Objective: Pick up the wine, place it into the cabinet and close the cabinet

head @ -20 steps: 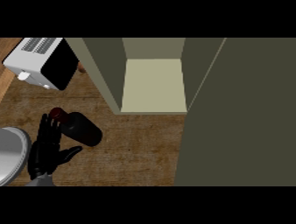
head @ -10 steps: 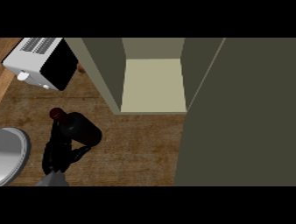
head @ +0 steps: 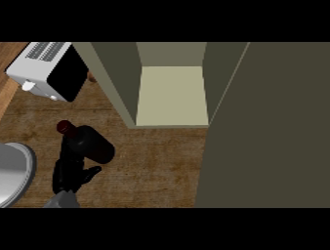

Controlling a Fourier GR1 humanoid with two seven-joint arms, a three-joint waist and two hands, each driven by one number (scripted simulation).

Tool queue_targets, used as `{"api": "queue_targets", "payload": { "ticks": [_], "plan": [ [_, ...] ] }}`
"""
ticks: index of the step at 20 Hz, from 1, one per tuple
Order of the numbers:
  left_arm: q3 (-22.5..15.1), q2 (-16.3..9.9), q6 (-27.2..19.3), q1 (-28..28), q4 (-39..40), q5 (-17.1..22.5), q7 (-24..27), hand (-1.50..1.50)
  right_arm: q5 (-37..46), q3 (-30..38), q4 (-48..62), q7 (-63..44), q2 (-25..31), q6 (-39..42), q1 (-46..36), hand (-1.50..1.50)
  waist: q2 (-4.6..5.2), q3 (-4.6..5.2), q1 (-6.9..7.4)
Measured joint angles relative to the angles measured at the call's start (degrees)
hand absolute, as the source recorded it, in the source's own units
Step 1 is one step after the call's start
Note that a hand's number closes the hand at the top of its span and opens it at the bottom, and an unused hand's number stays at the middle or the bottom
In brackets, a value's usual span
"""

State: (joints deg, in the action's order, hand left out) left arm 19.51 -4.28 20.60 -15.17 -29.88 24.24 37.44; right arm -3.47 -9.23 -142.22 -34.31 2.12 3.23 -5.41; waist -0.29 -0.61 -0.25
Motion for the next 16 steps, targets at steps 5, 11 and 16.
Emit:
{"api": "queue_targets", "payload": {
  "ticks": [5,11,16],
  "plan": [
    [-0.23,-0.25,-0.24,-2.13,3.39,-0.91,3.89,-1.50,0.03,0.26,0.22,-0.98,0.04,-0.09,-1.09,-1.50,-0.01,-0.13,0.04],
    [0.33,0.38,-3.09,-5.82,6.21,-0.35,5.72,1.50,0.74,-0.13,0.24,-1.51,0.02,0.00,-1.22,-1.50,0.24,0.37,-0.17],
    [1.33,0.78,-3.43,-8.87,9.16,1.25,6.07,1.50,0.65,-0.33,0.30,-0.60,-0.41,0.44,-0.03,-1.50,0.34,0.57,-0.24]
  ]
}}
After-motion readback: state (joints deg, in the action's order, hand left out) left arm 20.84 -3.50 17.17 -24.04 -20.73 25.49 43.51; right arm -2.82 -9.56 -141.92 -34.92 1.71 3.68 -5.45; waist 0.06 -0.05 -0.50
